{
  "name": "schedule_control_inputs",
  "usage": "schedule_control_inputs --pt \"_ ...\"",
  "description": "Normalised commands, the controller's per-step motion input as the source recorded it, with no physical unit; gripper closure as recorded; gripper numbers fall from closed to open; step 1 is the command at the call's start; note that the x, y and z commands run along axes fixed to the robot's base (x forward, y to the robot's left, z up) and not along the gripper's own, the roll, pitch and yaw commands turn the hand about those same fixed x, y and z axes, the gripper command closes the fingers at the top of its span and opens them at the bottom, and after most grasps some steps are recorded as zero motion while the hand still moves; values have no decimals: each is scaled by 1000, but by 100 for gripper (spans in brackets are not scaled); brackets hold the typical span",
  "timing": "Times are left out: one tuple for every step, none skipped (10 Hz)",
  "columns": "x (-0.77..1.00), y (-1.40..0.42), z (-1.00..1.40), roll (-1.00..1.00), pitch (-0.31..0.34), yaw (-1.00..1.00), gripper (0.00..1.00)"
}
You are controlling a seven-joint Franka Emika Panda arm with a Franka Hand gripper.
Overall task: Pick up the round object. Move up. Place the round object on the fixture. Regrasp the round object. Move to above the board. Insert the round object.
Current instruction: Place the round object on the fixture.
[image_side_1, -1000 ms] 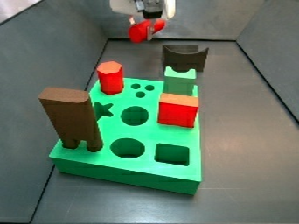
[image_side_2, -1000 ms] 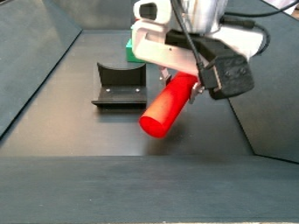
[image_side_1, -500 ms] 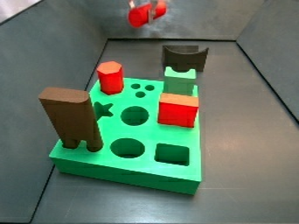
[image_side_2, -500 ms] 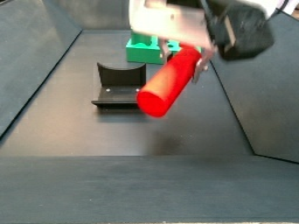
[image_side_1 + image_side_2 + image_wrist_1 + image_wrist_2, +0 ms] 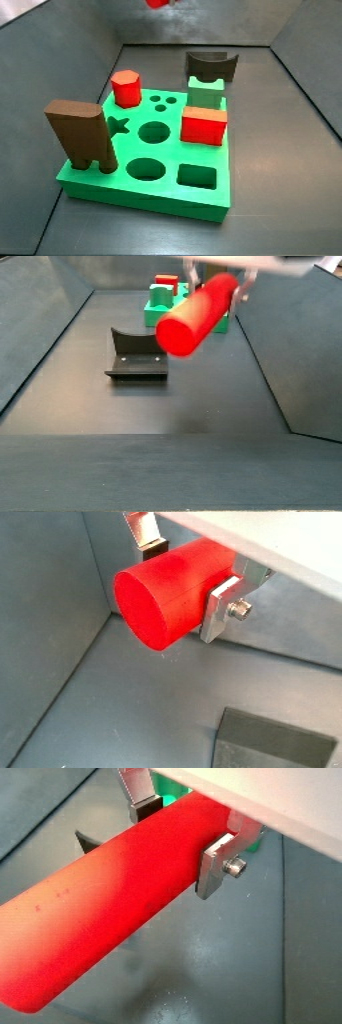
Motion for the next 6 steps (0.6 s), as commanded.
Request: schedule_control_inputs --pt "7 -5 198 -97 45 7 100" --pt "1000 -787 163 -116 176 1000 100" --pt "1000 -769 147 -103 199 1000 100" --pt "1000 -686 127 -98 237 1000 100" --pt "1000 -520 99 -110 284 1000 100" --pt "1000 -427 83 -106 286 839 100"
